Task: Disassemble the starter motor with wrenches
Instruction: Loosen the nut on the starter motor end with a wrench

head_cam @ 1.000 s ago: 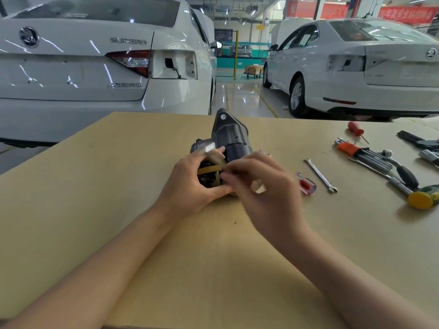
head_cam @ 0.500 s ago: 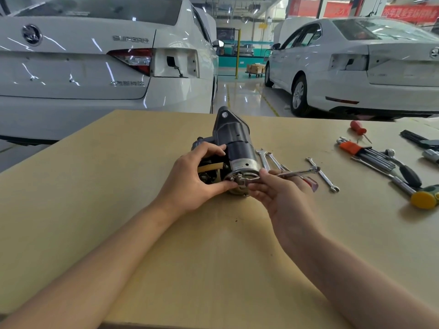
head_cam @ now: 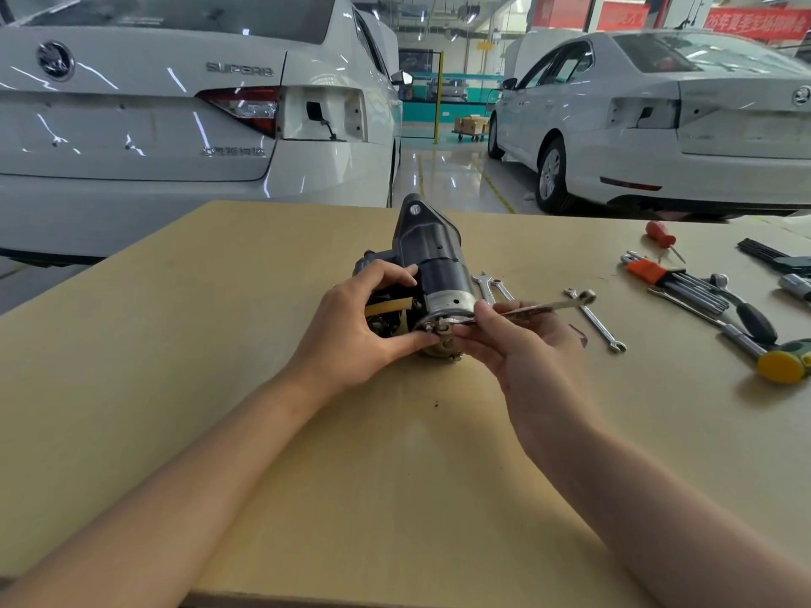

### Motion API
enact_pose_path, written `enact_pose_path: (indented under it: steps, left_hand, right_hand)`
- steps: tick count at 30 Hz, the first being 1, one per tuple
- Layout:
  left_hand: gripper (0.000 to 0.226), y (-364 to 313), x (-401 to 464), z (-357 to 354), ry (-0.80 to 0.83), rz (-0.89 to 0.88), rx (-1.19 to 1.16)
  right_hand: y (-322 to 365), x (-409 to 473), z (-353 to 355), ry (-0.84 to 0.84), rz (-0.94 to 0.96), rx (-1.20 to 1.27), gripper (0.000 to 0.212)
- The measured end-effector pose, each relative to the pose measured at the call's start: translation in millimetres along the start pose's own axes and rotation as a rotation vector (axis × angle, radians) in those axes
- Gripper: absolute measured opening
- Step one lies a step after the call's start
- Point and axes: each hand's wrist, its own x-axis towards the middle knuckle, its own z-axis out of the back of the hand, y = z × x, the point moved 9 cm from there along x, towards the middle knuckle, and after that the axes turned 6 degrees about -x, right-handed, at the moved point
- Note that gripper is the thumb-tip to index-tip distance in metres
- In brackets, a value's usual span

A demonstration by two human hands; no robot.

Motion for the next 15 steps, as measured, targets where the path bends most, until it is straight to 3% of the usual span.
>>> enact_pose_path:
  steps: [4,7,9,12,15]
  left_hand:
    - [0.050,3.1,-1.3,0.8,-0.010,0.027,-0.025]
    - [0.046,4.1,-1.7,-0.1,-0.007,0.028,-0.037]
    - [0.045,5.4,-1.9,-0.2,0.001,0.037,-0.051]
    - [0.048,5.3,-1.7,-0.1,0.014,0.018,-0.044]
    - [0.054,5.1,-0.9,0.0,0.014,0.019,-0.041]
  right_hand:
    - [43.8,-14.5,-25.2,0.029,0.553,-0.576,0.021]
    - [52.5,-47.0,-65.0,0.148,1.036,-1.018,0.011]
    - [41.5,-59.2,-81.1,0.224,1.191,-1.229,0.015]
    - [39.5,-60.3,-78.7,0.290,1.171,-1.195,0.013]
    - [54.4,-39.3,-44.3,0.160,0.856,-0.793,0.019]
